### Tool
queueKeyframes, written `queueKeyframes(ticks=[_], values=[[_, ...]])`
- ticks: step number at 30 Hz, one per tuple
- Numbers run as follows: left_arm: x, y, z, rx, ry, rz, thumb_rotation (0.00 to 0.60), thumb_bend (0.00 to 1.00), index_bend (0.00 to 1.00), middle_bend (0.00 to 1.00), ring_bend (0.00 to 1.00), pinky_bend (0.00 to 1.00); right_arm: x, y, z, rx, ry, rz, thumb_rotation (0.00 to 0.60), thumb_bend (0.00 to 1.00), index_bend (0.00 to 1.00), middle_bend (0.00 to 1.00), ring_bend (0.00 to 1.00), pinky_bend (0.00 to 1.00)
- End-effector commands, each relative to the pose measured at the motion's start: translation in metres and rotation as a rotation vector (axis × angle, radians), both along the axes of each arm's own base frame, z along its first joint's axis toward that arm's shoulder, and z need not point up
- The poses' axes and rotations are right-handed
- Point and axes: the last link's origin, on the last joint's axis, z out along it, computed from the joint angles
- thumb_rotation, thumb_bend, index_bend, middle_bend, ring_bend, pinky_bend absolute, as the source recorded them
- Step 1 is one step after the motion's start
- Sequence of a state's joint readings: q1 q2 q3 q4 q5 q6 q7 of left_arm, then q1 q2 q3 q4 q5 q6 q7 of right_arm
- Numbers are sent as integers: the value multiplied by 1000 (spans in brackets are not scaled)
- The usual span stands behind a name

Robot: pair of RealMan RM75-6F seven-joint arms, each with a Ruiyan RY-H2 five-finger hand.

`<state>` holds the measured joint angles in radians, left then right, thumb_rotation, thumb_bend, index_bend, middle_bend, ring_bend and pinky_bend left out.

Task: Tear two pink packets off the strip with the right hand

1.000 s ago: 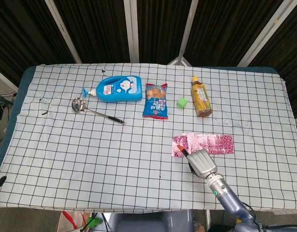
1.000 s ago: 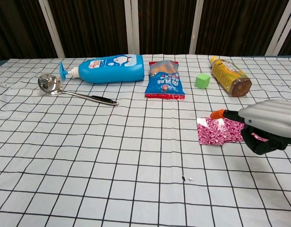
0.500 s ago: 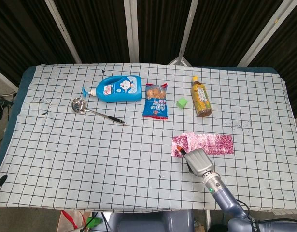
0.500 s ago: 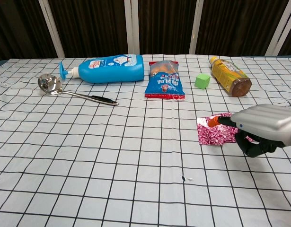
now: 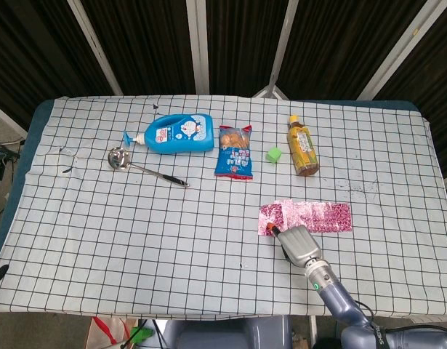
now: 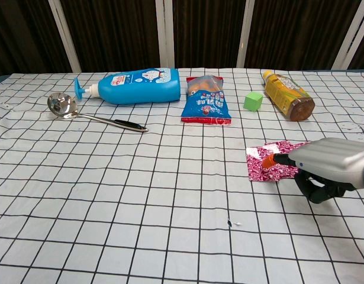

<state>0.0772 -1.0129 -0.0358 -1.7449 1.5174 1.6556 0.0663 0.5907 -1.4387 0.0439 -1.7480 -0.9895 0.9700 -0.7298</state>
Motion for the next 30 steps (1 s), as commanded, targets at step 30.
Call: queueKeyframes(ticks=[30], values=[[-1, 3, 0, -3, -7, 3, 600, 276, 162, 0, 0, 84, 30, -9, -15, 20, 97, 19, 600, 891, 196, 843, 865, 702]])
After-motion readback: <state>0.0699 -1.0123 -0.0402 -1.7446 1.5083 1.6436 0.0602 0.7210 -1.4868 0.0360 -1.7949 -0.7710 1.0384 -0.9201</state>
